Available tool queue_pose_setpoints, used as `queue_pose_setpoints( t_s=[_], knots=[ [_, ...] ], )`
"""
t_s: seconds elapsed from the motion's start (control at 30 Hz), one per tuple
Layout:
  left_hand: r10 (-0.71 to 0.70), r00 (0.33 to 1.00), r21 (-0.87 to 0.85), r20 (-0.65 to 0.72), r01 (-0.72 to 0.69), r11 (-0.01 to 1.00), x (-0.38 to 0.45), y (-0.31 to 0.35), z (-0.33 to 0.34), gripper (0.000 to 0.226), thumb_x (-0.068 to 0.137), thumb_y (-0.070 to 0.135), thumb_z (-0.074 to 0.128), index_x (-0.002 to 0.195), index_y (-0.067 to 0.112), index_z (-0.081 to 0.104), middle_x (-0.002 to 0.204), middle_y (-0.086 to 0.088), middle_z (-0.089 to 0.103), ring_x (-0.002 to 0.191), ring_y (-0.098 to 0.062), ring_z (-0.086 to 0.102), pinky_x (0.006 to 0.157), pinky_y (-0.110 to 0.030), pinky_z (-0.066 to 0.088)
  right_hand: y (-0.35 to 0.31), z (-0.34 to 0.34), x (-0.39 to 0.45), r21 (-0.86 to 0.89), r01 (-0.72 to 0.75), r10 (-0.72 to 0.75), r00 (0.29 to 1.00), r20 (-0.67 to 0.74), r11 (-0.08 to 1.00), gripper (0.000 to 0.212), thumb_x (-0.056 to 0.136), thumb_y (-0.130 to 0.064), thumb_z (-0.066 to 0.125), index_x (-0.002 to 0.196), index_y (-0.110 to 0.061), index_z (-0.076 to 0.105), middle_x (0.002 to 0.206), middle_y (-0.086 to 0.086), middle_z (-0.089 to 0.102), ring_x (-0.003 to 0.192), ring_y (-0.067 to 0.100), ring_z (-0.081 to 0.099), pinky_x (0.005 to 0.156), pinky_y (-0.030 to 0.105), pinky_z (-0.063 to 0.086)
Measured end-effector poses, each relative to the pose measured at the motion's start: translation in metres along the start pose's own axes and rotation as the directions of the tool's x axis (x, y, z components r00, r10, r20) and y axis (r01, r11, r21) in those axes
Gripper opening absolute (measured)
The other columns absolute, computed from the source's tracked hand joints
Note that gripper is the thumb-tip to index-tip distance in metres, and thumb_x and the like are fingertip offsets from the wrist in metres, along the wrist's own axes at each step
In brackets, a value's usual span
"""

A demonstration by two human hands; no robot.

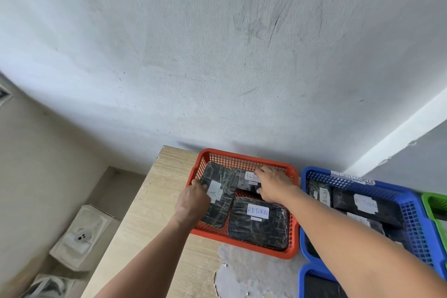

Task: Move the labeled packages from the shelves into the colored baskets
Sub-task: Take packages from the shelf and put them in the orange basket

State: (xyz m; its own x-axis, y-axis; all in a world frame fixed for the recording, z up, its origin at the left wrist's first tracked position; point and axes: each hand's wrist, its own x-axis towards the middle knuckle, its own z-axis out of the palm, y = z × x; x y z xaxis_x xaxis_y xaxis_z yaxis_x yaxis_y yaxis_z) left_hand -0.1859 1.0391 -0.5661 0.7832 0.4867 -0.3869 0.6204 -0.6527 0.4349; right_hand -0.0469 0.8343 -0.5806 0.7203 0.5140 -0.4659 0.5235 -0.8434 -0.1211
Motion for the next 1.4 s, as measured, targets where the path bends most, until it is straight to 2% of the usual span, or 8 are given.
queue_pose_setpoints(
  t_s=[0.33, 0.57, 0.7, 0.9, 1.0, 1.1, 1.2, 1.4],
  knots=[
    [-0.068, 0.997, 0.194, 0.044, 0.058, 0.979, 0.009, 0.001, 0.006, 0.036, 0.097, 0.010, 0.038, 0.130, -0.003, 0.047, 0.119, -0.018, 0.063, 0.104, -0.032, 0.066, 0.084, -0.037, 0.056, 0.003, 0.015, 0.011, -0.126, -0.007, 0.004, 1.000, -0.026, 0.992, 0.089, 0.081, -0.031, 0.078, 0.152, -0.010, 0.027, 0.154, 0.017, 0.032, 0.141, 0.036, 0.033, 0.117, 0.046, 0.033],
    [-0.064, 0.992, 0.380, 0.105, 0.019, 0.925, 0.008, 0.009, 0.001, 0.033, 0.098, 0.007, 0.043, 0.127, -0.001, 0.055, 0.122, -0.015, 0.065, 0.109, -0.026, 0.067, 0.086, -0.032, 0.058, 0.003, 0.007, 0.009, -0.102, -0.011, 0.006, 0.998, -0.056, 0.995, 0.077, 0.074, -0.033, 0.079, 0.139, -0.009, 0.045, 0.133, 0.008, 0.045, 0.121, 0.028, 0.045, 0.106, 0.040, 0.043],
    [-0.072, 0.988, 0.528, 0.134, -0.010, 0.849, 0.009, 0.013, -0.001, 0.028, 0.099, 0.011, 0.046, 0.118, 0.004, 0.065, 0.113, -0.011, 0.070, 0.098, -0.021, 0.070, 0.072, -0.025, 0.057, 0.003, 0.001, 0.002, -0.108, -0.023, 0.014, 0.997, -0.079, 0.994, 0.073, 0.073, -0.030, 0.076, 0.136, -0.008, 0.048, 0.132, 0.007, 0.044, 0.120, 0.026, 0.045, 0.103, 0.039, 0.046],
    [-0.024, 0.999, 0.617, 0.023, 0.005, 0.787, 0.014, 0.029, -0.007, 0.023, 0.094, 0.011, 0.060, 0.116, 0.011, 0.067, 0.106, -0.005, 0.071, 0.090, -0.017, 0.070, 0.070, -0.025, 0.060, 0.007, -0.009, -0.009, -0.036, -0.023, 0.020, 0.996, -0.092, 0.999, 0.072, 0.071, -0.027, 0.072, 0.135, -0.009, 0.045, 0.135, 0.005, 0.038, 0.126, 0.026, 0.038, 0.094, 0.036, 0.053],
    [0.227, 0.973, 0.562, 0.030, -0.204, 0.801, 0.024, 0.032, -0.005, 0.045, 0.088, 0.019, 0.066, 0.130, 0.012, 0.052, 0.125, -0.010, 0.056, 0.110, -0.022, 0.058, 0.093, -0.034, 0.056, 0.010, -0.012, -0.013, -0.016, -0.039, 0.037, 0.993, -0.109, 0.999, 0.072, 0.071, -0.024, 0.071, 0.135, -0.010, 0.044, 0.133, 0.004, 0.037, 0.123, 0.025, 0.038, 0.094, 0.037, 0.052],
    [0.304, 0.929, 0.528, 0.211, -0.370, 0.764, 0.031, 0.028, 0.004, 0.103, 0.075, 0.066, 0.072, 0.154, 0.021, 0.024, 0.159, -0.012, 0.024, 0.146, -0.036, 0.026, 0.120, -0.051, 0.028, 0.012, -0.012, -0.017, 0.006, -0.040, 0.040, 0.991, -0.130, 0.999, 0.073, 0.069, -0.019, 0.071, 0.137, -0.010, 0.043, 0.133, 0.004, 0.038, 0.123, 0.025, 0.038, 0.096, 0.038, 0.051],
    [0.235, 0.896, 0.488, 0.377, -0.408, 0.772, 0.034, 0.021, 0.016, 0.140, 0.063, 0.080, 0.071, 0.159, 0.023, -0.013, 0.167, -0.008, -0.015, 0.153, -0.036, -0.012, 0.124, -0.053, 0.001, 0.011, -0.013, -0.020, 0.017, -0.049, 0.050, 0.992, -0.116, 0.999, 0.074, 0.068, -0.014, 0.066, 0.138, -0.010, 0.043, 0.133, 0.005, 0.038, 0.123, 0.025, 0.037, 0.095, 0.038, 0.052],
    [0.233, 0.867, 0.532, 0.440, -0.461, 0.710, 0.043, 0.017, 0.016, 0.149, 0.057, 0.079, 0.076, 0.157, 0.023, -0.019, 0.166, -0.007, -0.016, 0.151, -0.034, -0.017, 0.121, -0.049, -0.005, 0.002, -0.016, -0.019, -0.037, -0.080, 0.077, 0.995, -0.067, 0.996, 0.073, 0.071, -0.016, 0.065, 0.139, -0.008, 0.040, 0.137, 0.007, 0.034, 0.126, 0.026, 0.033, 0.103, 0.037, 0.047]
  ],
)
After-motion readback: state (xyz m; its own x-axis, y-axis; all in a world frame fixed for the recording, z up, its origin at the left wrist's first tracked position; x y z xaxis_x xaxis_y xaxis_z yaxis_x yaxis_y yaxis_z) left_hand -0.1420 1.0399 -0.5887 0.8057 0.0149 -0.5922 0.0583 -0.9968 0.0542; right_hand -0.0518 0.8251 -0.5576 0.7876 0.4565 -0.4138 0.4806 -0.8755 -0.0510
